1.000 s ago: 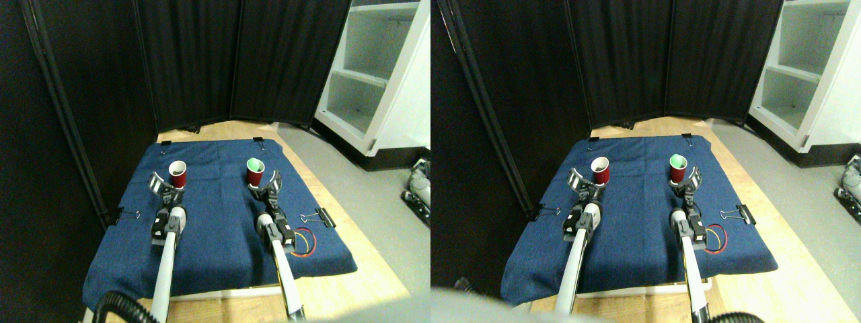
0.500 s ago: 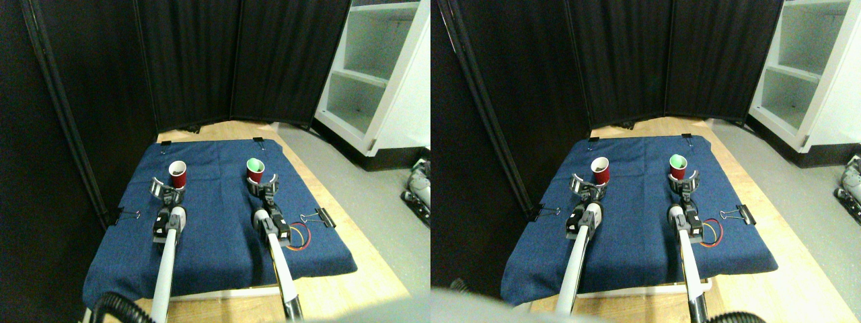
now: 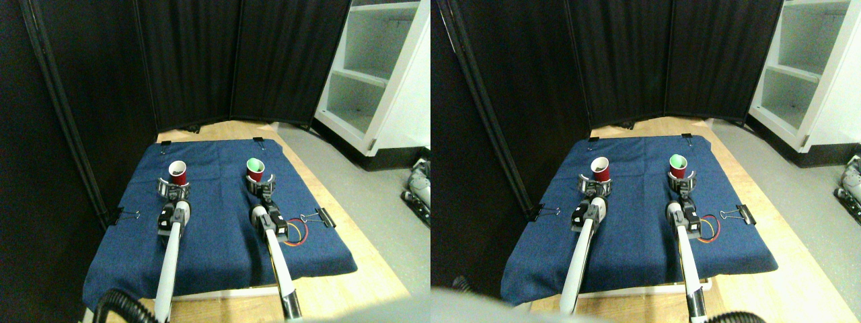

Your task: Pour (bimanual)

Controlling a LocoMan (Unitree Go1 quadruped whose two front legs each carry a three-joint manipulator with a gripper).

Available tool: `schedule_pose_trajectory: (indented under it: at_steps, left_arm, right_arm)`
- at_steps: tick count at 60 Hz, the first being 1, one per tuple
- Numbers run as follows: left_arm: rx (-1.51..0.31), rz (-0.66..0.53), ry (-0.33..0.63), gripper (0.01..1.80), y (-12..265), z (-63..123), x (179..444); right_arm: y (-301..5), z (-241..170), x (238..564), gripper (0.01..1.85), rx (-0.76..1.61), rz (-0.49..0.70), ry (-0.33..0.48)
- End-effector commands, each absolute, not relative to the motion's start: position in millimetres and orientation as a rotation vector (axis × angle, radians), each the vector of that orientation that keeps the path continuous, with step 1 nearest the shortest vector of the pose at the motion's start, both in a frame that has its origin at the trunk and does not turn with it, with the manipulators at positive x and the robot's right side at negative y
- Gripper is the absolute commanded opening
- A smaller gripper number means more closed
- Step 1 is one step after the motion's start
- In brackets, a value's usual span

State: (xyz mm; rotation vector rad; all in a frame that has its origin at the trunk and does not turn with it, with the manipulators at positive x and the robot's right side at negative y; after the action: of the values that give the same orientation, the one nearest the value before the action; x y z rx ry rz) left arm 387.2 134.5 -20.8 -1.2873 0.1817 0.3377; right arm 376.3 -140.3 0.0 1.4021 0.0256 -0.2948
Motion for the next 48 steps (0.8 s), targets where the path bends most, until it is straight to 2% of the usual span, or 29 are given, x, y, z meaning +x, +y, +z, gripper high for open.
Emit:
schedule_pose_trajectory:
  at_steps: [1, 18, 32, 48]
  left_arm:
    - [-1.325, 0.298, 0.161, 1.06, 131.9, -15.3, 392.4]
    - [-1.313, 0.308, 0.134, 1.03, 133.2, -25.8, 395.1]
    - [-1.340, 0.304, 0.140, 1.03, 131.8, -30.9, 396.9]
    - [-1.364, 0.317, 0.139, 0.97, 130.4, -33.2, 400.4]
  right_arm:
    - [-135.2, 4.7, 377.4, 0.77, 1.410, -0.263, 0.009]
    - [-135.3, -2.7, 383.9, 0.79, 1.492, -0.278, 0.009]
    - [-142.3, -11.3, 395.7, 0.93, 1.543, -0.310, 0.005]
    - [-148.0, -17.0, 404.3, 0.93, 1.575, -0.342, -0.009]
